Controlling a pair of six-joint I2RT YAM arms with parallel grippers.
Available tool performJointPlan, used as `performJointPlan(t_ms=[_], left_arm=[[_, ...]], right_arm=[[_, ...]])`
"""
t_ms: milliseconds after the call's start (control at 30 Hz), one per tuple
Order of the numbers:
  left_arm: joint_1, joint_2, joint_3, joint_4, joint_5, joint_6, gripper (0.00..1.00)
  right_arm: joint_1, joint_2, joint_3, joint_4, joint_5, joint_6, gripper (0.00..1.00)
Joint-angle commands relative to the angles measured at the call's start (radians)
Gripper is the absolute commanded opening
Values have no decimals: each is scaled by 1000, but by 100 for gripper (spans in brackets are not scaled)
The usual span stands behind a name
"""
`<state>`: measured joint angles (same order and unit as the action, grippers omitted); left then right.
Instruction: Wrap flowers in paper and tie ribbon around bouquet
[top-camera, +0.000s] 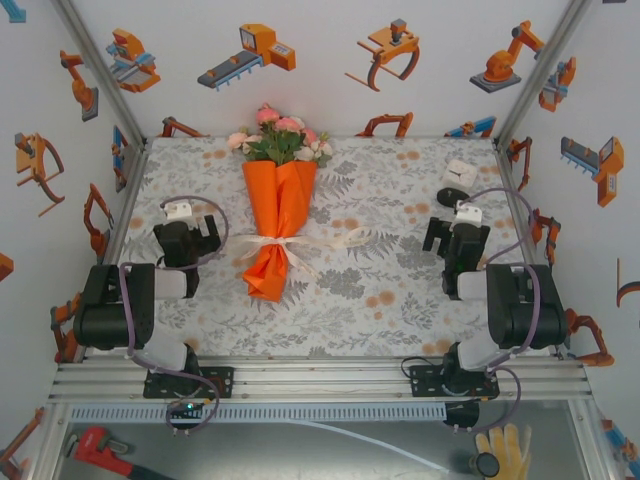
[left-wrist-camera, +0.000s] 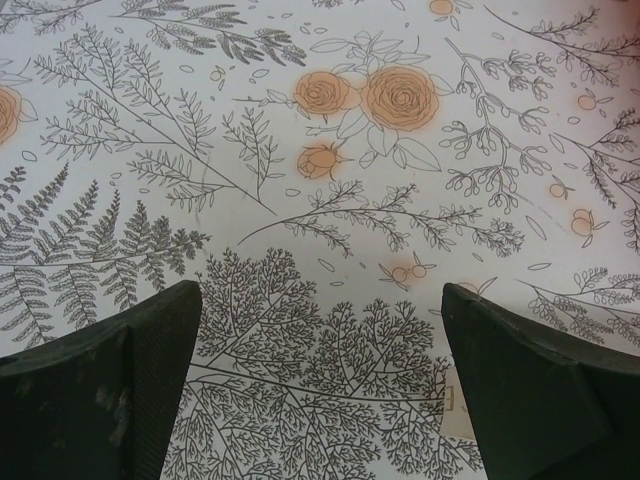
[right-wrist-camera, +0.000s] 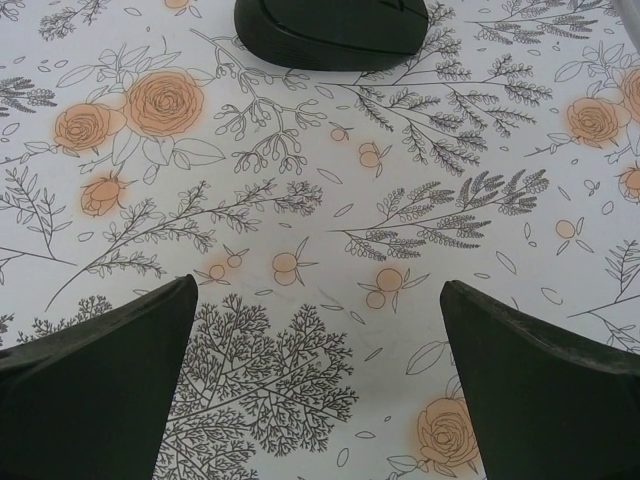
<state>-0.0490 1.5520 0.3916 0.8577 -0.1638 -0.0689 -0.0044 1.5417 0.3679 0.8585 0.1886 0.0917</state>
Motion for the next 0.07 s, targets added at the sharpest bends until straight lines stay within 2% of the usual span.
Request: performJointPlan(t_ms=[0,33], left_arm=[[5,-9,7,-1,-9,20,97],[5,-10,9,-7,-9,20,97]], right_arm=[[-3,2,2,42,-6,-12,99],[-3,1,-2,45,-6,-13,99]])
